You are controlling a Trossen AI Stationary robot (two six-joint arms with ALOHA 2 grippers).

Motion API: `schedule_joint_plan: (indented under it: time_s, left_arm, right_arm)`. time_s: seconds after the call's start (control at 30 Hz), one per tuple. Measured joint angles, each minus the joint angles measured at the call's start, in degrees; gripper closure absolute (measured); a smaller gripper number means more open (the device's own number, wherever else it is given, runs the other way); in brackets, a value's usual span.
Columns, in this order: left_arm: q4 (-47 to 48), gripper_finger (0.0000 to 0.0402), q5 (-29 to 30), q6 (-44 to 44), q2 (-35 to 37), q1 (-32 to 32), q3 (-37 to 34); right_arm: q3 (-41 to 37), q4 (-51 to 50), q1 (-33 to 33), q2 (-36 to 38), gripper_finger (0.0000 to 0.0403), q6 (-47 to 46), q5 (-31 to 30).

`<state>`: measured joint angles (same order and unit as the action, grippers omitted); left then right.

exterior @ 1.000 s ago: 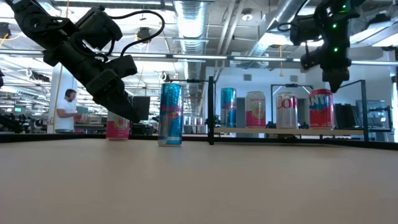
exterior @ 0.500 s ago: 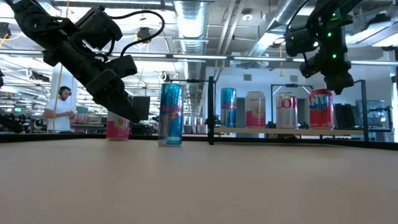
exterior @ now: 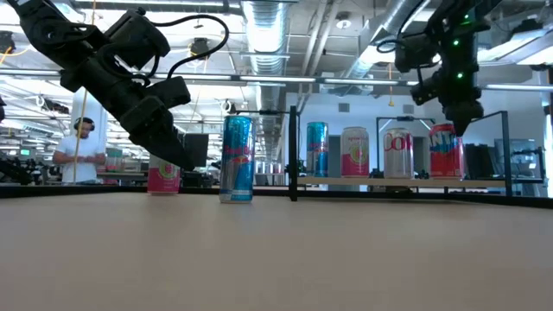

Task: Place canned beverage on shelf
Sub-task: Put the top orange soda can on the shelf

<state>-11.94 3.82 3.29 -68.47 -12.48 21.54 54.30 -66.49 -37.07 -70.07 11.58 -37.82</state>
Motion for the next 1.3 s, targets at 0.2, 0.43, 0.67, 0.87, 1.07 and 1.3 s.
schedule_joint_plan:
  time_s: [0.2,0.43,0.67,0.87,1.07,1.3]
  left_arm:
    - [0.01,0.0088,0.0,-0.29,0.0,-0.01,0.0]
    - [0.02,0.0088,-0.01,-0.44,0.0,-0.01,0.0]
    - [0.03,0.0088,0.0,-0.44,0.0,0.0,0.0]
    - [0.04,0.0088,-0.01,-0.44,0.0,-0.01,0.0]
    - [0.02,0.0088,0.01,-0.39,-0.02,-0.01,0.0]
    - [0.02,0.0088,0.01,-0.07,0.0,-0.01,0.0]
  right_arm:
    - [0.0,1.57,-3.86,-2.35,0.0384,2.25,-0.06]
    - [-0.04,8.43,-7.37,-4.24,0.0384,4.81,-4.02]
    - [-0.04,6.1,-8.03,-4.17,0.0384,6.3,-8.61]
    - [-0.04,3.16,-6.1,-3.85,0.0384,4.1,-6.14]
    - [-0.04,3.39,-2.88,-1.79,0.0384,6.4,7.94]
    - [-0.02,10.07,-3.66,-1.39,0.0384,7.16,4.99]
